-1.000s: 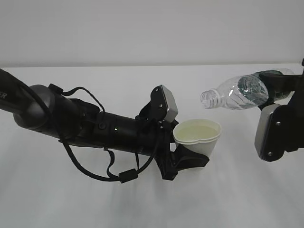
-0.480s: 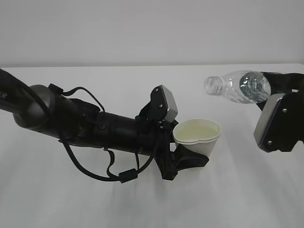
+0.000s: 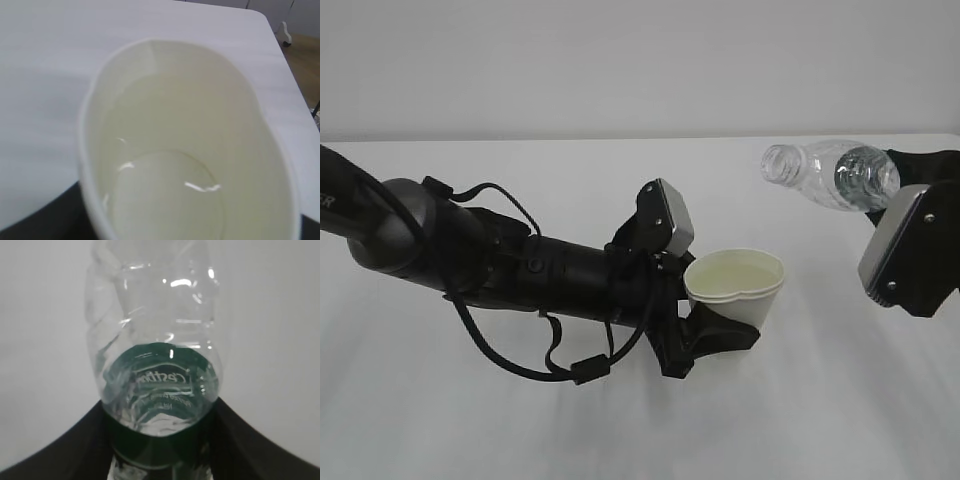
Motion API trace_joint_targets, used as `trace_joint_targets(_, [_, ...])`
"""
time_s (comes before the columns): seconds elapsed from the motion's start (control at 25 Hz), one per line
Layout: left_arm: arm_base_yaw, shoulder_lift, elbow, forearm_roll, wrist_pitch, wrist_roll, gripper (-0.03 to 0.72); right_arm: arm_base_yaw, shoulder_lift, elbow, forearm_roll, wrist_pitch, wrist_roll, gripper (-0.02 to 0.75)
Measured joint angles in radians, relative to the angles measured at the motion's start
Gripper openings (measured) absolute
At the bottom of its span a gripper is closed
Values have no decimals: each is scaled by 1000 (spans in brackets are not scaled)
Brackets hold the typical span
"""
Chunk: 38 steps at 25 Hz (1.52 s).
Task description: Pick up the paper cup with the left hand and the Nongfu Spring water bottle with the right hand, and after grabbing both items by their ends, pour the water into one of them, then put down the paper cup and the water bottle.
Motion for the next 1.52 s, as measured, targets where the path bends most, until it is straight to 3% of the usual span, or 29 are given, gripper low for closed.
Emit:
trace_joint_targets(1.32, [0, 0, 0, -20, 4, 0, 439, 0, 0, 0, -24, -88, 885, 399])
trace_joint_targets(1.52, [0, 0, 0, -20, 7, 0, 439, 0, 52, 0, -26, -178, 1022, 399])
